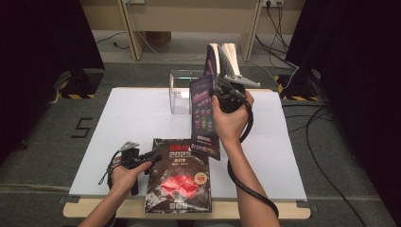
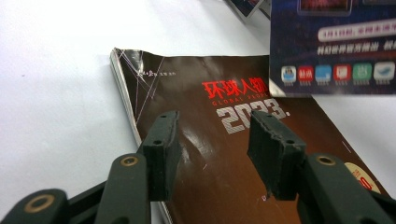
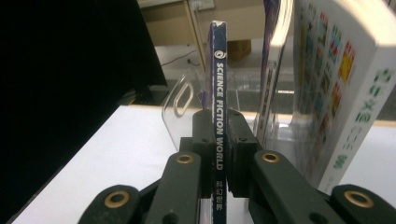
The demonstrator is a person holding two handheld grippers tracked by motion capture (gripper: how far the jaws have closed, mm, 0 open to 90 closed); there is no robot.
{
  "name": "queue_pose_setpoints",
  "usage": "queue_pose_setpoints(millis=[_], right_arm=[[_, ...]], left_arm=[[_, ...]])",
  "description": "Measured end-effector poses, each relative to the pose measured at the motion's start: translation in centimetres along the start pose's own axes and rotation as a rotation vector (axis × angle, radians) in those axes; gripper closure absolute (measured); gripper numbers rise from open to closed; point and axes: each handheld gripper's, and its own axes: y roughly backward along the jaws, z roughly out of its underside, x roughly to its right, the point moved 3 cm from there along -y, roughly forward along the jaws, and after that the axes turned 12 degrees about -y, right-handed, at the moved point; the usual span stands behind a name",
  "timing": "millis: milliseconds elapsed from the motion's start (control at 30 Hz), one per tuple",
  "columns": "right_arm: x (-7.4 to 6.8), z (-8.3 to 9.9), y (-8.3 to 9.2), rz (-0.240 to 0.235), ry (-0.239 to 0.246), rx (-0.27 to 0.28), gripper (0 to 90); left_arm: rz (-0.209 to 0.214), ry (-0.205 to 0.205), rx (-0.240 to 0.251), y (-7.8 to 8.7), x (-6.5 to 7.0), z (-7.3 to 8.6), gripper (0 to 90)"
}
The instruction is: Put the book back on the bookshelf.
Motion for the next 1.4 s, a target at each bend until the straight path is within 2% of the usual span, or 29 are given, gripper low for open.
queue_pose_setpoints(millis=[233,367,567,833,967,1267,1400], right_arm=[[-0.5,-1.3,-0.5,0.016,0.014,0.045,84.6],[-0.4,-1.8,-1.0,0.019,-0.003,0.053,84.6],[-0.4,-2.5,-1.8,0.031,-0.002,0.068,84.7],[-0.2,-3.6,-2.4,0.019,-0.050,0.090,84.7],[-0.5,-3.9,-2.6,0.040,-0.042,0.112,84.7],[-0.4,-4.0,-4.0,0.038,-0.057,0.102,84.7],[-0.4,-4.5,-4.5,0.043,-0.050,0.115,84.6]], left_arm=[[0.000,0.003,-0.002,0.0,-0.1,0.1,52.3],[0.001,0.004,-0.002,0.0,-0.1,0.1,52.3],[0.008,0.007,-0.004,-0.2,-0.2,0.2,52.3],[0.007,0.011,-0.002,0.0,-0.2,0.1,52.3],[0.007,0.011,0.003,0.0,-0.3,-0.1,52.3],[0.010,0.009,-0.002,-0.1,-0.2,0.1,52.3],[0.010,0.011,-0.005,-0.1,-0.2,0.2,52.3]])
